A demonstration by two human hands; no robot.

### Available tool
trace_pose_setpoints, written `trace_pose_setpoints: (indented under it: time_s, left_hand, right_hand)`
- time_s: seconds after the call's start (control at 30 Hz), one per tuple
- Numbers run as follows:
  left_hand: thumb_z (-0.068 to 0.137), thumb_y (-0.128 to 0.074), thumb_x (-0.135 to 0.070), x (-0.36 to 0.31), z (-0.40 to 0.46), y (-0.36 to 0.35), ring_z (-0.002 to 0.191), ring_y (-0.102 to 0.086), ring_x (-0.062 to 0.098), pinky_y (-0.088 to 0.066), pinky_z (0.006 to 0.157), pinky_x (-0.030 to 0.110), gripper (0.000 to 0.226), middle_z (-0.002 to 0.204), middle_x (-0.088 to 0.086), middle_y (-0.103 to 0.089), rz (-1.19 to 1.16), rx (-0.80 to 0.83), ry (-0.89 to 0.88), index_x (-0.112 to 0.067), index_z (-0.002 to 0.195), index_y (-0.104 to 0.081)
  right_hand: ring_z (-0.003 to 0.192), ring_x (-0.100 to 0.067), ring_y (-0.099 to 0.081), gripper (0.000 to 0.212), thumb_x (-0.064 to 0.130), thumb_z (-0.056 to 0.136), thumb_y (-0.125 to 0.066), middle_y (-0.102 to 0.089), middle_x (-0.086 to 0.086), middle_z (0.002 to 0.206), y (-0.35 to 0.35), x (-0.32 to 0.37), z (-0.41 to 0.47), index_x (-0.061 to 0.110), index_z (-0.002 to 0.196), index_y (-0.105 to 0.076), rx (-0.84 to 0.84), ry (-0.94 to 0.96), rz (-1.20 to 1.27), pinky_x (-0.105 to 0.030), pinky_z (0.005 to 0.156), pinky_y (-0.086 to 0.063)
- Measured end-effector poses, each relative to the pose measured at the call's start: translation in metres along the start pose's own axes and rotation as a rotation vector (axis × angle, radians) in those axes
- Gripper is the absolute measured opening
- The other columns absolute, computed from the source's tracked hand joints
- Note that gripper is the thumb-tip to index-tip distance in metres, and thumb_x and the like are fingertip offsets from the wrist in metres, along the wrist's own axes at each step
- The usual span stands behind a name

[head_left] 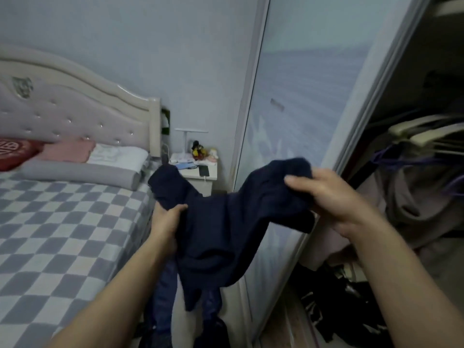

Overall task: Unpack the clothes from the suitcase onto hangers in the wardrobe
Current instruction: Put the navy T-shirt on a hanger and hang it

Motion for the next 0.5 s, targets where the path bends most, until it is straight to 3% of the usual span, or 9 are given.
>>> trace_pose_setpoints:
  time_s: [0.07, 0.1, 0.13, 0.2, 0.27, 0.33, 0.4, 0.5]
  left_hand:
    - [0.082, -0.053, 0.007, -0.047, -0.023, -0.025, 0.104, -0.056, 0.019, -0.047, 0.087, 0.029, 0.049, 0.117, 0.008, -0.059, 0.225, 0.024, -0.423, -0.011, 0.127, -0.045]
    - [0.081, -0.052, 0.009, -0.064, -0.04, -0.041, 0.108, -0.054, 0.014, -0.043, 0.092, 0.021, 0.054, 0.119, 0.005, -0.057, 0.301, 0.062, -0.587, -0.01, 0.13, -0.043]
    - [0.08, -0.051, 0.011, -0.075, -0.055, -0.056, 0.111, -0.051, 0.01, -0.039, 0.095, 0.013, 0.057, 0.122, 0.003, -0.055, 0.353, 0.118, -0.724, -0.011, 0.132, -0.041]
    - [0.079, -0.048, 0.004, -0.081, -0.08, -0.083, 0.12, -0.047, 0.006, -0.034, 0.102, 0.012, 0.063, 0.132, 0.0, -0.05, 0.418, 0.268, -0.908, -0.023, 0.136, -0.038]
    - [0.08, -0.045, -0.007, -0.076, -0.092, -0.095, 0.121, -0.047, 0.005, -0.031, 0.1, 0.007, 0.064, 0.133, -0.007, -0.045, 0.503, 0.316, -0.991, -0.033, 0.137, -0.035]
    - [0.081, -0.047, -0.005, -0.075, -0.096, -0.091, 0.114, -0.049, 0.008, -0.03, 0.092, 0.0, 0.064, 0.125, -0.007, -0.049, 0.548, 0.258, -1.021, -0.033, 0.137, -0.031]
    - [0.082, -0.05, -0.003, -0.077, -0.095, -0.088, 0.11, -0.049, 0.011, -0.032, 0.086, 0.005, 0.066, 0.123, 0.0, -0.054, 0.578, 0.219, -1.015, -0.034, 0.136, -0.029]
    - [0.078, -0.041, -0.021, -0.082, -0.095, -0.084, 0.111, -0.048, 0.012, -0.034, 0.091, 0.013, 0.061, 0.126, 0.002, -0.052, 0.61, 0.254, -0.981, -0.021, 0.139, -0.035]
  right_hand:
    - [0.116, -0.026, -0.053, 0.045, 0.023, 0.089, -0.058, -0.054, -0.008, 0.129, 0.006, -0.006, 0.007, 0.011, 0.131, -0.047, -0.139, 0.042, -0.674, -0.04, 0.098, -0.045]
    - [0.121, -0.023, -0.049, 0.053, 0.029, 0.089, -0.058, -0.045, -0.005, 0.138, 0.0, -0.007, 0.007, 0.015, 0.137, -0.039, -0.142, 0.046, -0.676, -0.041, 0.101, -0.042]
    - [0.118, -0.019, -0.051, 0.054, 0.031, 0.09, -0.057, -0.044, -0.003, 0.14, -0.011, -0.009, 0.005, 0.017, 0.138, -0.038, -0.096, 0.046, -0.523, -0.039, 0.098, -0.044]
    - [0.112, -0.013, -0.056, 0.051, 0.029, 0.089, -0.058, -0.052, 0.0, 0.133, -0.037, -0.006, 0.0, 0.019, 0.136, -0.041, 0.028, 0.054, -0.114, -0.029, 0.088, -0.048]
    - [0.11, -0.01, -0.058, 0.048, 0.025, 0.085, -0.061, -0.058, 0.005, 0.123, -0.051, 0.0, -0.001, 0.02, 0.13, -0.045, 0.058, 0.128, 0.058, -0.027, 0.089, -0.049]
    - [0.103, -0.009, -0.062, 0.037, 0.017, 0.082, -0.066, -0.065, 0.006, 0.111, -0.057, 0.002, -0.002, 0.022, 0.116, -0.054, 0.05, 0.178, 0.137, -0.029, 0.09, -0.051]
    - [0.09, -0.005, -0.065, 0.028, 0.006, 0.081, -0.068, -0.07, 0.009, 0.095, -0.057, -0.001, -0.003, 0.027, 0.099, -0.061, 0.029, 0.215, 0.088, -0.021, 0.081, -0.053]
    - [0.074, -0.002, -0.064, 0.03, -0.004, 0.082, -0.061, -0.071, 0.012, 0.073, -0.05, -0.003, -0.003, 0.025, 0.083, -0.066, -0.07, 0.278, 0.087, -0.017, 0.069, -0.052]
Point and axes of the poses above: each hand's wrist, its own z-axis towards the middle knuckle, its own y-axis out of the back of the hand, x = y × z, the point moved 7 cm from there along z, towards the middle knuckle
